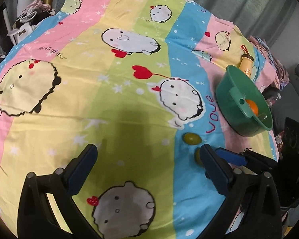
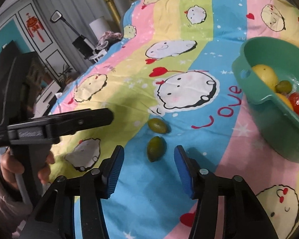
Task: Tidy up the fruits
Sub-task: 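Move both grippers back to the remaining limes on the sheet, then close the left gripper on a lime while the right gripper grasps another lime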
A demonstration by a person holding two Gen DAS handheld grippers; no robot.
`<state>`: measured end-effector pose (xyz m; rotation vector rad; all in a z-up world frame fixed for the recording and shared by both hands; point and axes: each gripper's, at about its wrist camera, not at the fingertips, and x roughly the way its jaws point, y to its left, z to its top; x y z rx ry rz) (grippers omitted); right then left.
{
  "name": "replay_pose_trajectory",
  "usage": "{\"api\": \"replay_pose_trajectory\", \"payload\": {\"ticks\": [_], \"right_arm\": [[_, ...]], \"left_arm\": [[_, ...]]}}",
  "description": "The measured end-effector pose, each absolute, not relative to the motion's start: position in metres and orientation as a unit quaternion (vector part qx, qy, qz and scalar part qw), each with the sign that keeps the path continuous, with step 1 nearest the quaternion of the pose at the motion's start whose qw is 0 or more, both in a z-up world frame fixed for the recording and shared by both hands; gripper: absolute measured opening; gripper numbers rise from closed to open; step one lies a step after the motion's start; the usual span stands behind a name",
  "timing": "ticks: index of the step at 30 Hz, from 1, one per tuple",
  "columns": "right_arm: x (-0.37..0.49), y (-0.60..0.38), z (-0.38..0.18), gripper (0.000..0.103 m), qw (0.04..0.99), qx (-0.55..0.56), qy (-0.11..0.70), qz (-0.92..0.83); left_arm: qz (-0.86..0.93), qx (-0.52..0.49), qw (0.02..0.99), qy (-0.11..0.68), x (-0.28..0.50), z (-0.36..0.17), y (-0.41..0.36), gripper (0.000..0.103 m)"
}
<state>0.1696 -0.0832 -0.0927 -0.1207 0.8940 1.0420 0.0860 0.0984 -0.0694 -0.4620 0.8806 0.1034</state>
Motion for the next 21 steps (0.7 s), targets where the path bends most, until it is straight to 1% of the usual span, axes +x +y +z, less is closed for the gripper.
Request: {"api": "replay_pose_trajectory", "payload": {"ticks": [3, 5, 6, 10, 21], "right_arm": [[0.169, -0.072, -0.098, 0.046, 0.774, -0.071, 0.411, 0.476], [0.169, -0.066, -0.103, 0.039, 0.778, -0.086, 0.411, 0.468], [0.169, -0.064, -0.104, 0.037, 0.781, -0.091, 0.406, 0.466], [0.175, -0.07, -0.105, 0.021, 0.786, -0.08, 0.405, 0.46], [0.177, -0.104, -0.098, 0.021, 0.791, -0.042, 0.406, 0.456]], "left_arm": [[0.051, -0.223, 0.878, 0.422, 0.081, -0.071, 0.101, 0.102], [0.049, -0.224, 0.877, 0.422, 0.079, -0.072, 0.102, 0.102], [0.049, -0.223, 0.878, 0.422, 0.078, -0.072, 0.102, 0.102], [0.044, -0.219, 0.879, 0.421, 0.077, -0.07, 0.099, 0.102], [0.007, -0.163, 0.891, 0.423, 0.084, -0.069, 0.07, 0.102]]}}
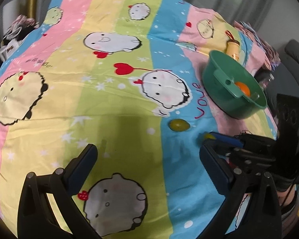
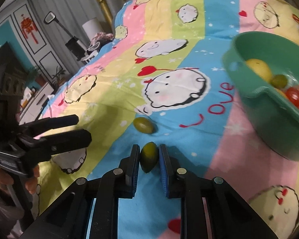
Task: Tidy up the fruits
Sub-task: 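Close the left gripper on a lime while the right gripper grasps another lime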
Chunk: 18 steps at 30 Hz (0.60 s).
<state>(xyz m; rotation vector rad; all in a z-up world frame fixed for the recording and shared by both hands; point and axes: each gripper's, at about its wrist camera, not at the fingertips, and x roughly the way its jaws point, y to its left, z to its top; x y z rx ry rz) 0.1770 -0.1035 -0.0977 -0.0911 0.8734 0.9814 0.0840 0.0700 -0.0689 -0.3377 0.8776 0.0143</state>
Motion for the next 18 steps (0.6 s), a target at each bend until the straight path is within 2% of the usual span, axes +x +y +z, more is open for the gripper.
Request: {"api": "replay_pose_trajectory", "payload": {"ticks": [9, 16, 18], "right_arm": [[0.178, -0.167, -0.089, 0.021, 0.814, 0.032, 0.402, 0.418], [0.181, -0.178, -0.091, 0.021, 0.816, 0.054, 0.402, 0.411], [0.181, -0.178, -0.091, 0.021, 0.816, 0.054, 0.401, 0.413]], "left_arm": [[-0.029, -0.096, 0.905, 0.413, 0.103, -0.064, 0.041, 0.102], [-0.072, -0.059, 0.91, 0.405, 0.122, -0.065, 0.024, 0.101], [-0.088, -0.045, 0.911, 0.401, 0.128, -0.065, 0.021, 0.095]]}}
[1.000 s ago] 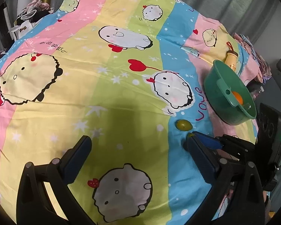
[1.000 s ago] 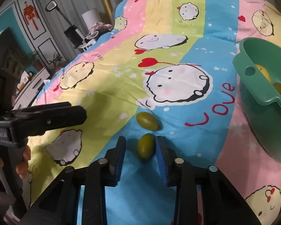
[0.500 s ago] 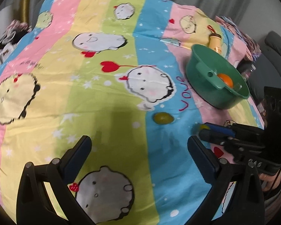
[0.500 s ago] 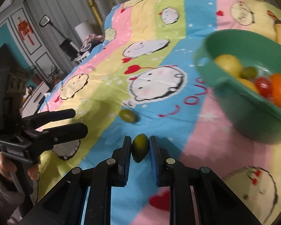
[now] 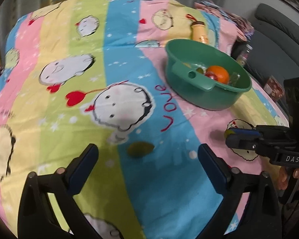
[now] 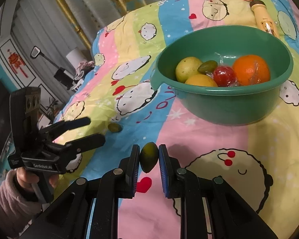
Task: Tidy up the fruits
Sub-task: 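Close the left gripper on a lime while the right gripper grasps another lime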
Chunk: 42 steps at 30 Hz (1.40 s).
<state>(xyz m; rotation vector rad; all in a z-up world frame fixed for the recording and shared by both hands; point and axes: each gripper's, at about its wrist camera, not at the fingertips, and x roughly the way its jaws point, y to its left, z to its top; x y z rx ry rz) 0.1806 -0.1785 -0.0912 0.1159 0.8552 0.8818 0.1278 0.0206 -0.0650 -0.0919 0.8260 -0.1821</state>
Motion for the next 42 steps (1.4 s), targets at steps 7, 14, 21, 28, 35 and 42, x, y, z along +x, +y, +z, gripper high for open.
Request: {"api": "replay_pose_trajectory", "payload": {"ticks": [7, 14, 21, 28, 35, 42], "right_arm": [[0.182, -0.18, -0.093, 0.021, 0.815, 0.059, 0.403, 0.412], [0.182, -0.181, -0.092, 0.021, 0.814, 0.059, 0.403, 0.415], [0.18, -0.18, -0.093, 0.021, 0.813, 0.059, 0.403, 0.416], [0.179, -0.178, -0.093, 0.021, 0.812, 0.058, 0.402, 0.419], [0.178, -0.177, -0.094, 0.021, 0.81, 0.057, 0.404, 0.421], [0.178, -0.179, -0.092, 0.021, 0.81, 0.062, 0.399, 0.425]], "left_arm": [[-0.128, 0.002, 0.903, 0.411, 0.142, -0.074, 0.013, 0.074], [-0.147, -0.007, 0.889, 0.434, 0.155, -0.087, 0.015, 0.05], [-0.144, -0.012, 0.886, 0.441, 0.146, -0.088, 0.016, 0.032], [-0.114, -0.012, 0.886, 0.45, 0.152, -0.088, 0.013, 0.025], [-0.079, -0.018, 0.888, 0.452, 0.152, -0.087, 0.011, 0.021], [-0.069, -0.064, 0.883, 0.46, 0.145, -0.08, 0.013, 0.021]]}}
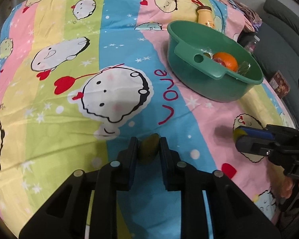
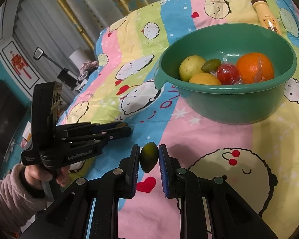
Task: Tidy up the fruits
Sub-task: 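Close the left gripper on a lime while the right gripper grasps another lime, then carry both limes over the green basin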
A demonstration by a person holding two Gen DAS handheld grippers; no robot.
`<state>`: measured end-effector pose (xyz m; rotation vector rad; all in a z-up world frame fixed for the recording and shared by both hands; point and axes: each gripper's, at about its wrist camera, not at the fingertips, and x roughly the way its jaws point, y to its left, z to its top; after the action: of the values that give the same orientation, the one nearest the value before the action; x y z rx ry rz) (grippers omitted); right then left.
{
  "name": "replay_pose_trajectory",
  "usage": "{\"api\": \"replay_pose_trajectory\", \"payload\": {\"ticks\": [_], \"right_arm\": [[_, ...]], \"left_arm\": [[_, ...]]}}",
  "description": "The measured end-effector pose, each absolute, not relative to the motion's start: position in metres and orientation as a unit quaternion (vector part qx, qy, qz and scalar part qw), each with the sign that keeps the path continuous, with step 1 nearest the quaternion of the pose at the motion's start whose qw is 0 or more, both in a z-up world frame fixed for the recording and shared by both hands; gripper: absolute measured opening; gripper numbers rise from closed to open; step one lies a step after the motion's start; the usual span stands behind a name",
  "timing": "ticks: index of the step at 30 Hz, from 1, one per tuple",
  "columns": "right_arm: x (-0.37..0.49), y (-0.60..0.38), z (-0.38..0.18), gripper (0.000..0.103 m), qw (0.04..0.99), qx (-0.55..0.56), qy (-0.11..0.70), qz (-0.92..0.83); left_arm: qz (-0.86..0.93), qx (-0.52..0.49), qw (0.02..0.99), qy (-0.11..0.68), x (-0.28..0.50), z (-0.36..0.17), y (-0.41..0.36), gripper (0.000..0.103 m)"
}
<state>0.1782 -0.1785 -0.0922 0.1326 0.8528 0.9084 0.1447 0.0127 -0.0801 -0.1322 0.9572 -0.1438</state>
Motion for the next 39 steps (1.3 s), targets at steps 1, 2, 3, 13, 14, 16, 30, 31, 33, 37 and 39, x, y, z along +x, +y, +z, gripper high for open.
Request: {"api": "replay_pose_trajectory", "payload": {"ticks": [1, 2, 3, 13, 14, 16, 30, 31, 33, 37, 39], "right_arm": [[0.178, -0.179, -0.091, 0.021, 0.81, 0.063, 0.398, 0.426], [0.178, -0.179, -0.091, 0.021, 0.81, 0.063, 0.396, 0.427], [0.178, -0.179, -0.09, 0.021, 0.81, 0.064, 0.395, 0.429], [0.172, -0.186, -0.074, 0.021, 0.808, 0.082, 0.371, 0.45], [0.172, -0.187, -0.073, 0.021, 0.808, 0.085, 0.368, 0.452], [0.171, -0.191, -0.069, 0.021, 0.809, 0.09, 0.362, 0.455], [0.175, -0.229, -0.046, 0.021, 0.825, 0.133, 0.32, 0.446], [0.176, -0.231, -0.045, 0.021, 0.826, 0.137, 0.318, 0.444], [0.177, -0.236, -0.043, 0.021, 0.829, 0.143, 0.313, 0.44], [0.182, -0.242, -0.037, 0.021, 0.837, 0.149, 0.305, 0.429], [0.185, -0.246, -0.033, 0.021, 0.843, 0.151, 0.3, 0.42]], "left_arm": [[-0.064, -0.069, 0.882, 0.461, 0.142, -0.078, 0.012, 0.021], [-0.057, -0.074, 0.882, 0.462, 0.139, -0.076, 0.012, 0.021], [-0.051, -0.076, 0.883, 0.461, 0.136, -0.073, 0.01, 0.021], [-0.024, -0.058, 0.895, 0.442, 0.113, -0.041, -0.009, 0.021], [-0.024, -0.059, 0.896, 0.44, 0.112, -0.039, -0.01, 0.021], [-0.024, -0.058, 0.898, 0.435, 0.11, -0.033, -0.013, 0.021], [-0.033, -0.03, 0.909, 0.414, 0.116, -0.003, -0.042, 0.021], [-0.034, -0.029, 0.91, 0.413, 0.117, -0.001, -0.045, 0.021], [-0.039, -0.028, 0.911, 0.409, 0.119, 0.002, -0.048, 0.021], [-0.05, -0.031, 0.914, 0.401, 0.129, 0.009, -0.053, 0.021], [-0.056, -0.032, 0.915, 0.397, 0.136, 0.013, -0.057, 0.021]]}}
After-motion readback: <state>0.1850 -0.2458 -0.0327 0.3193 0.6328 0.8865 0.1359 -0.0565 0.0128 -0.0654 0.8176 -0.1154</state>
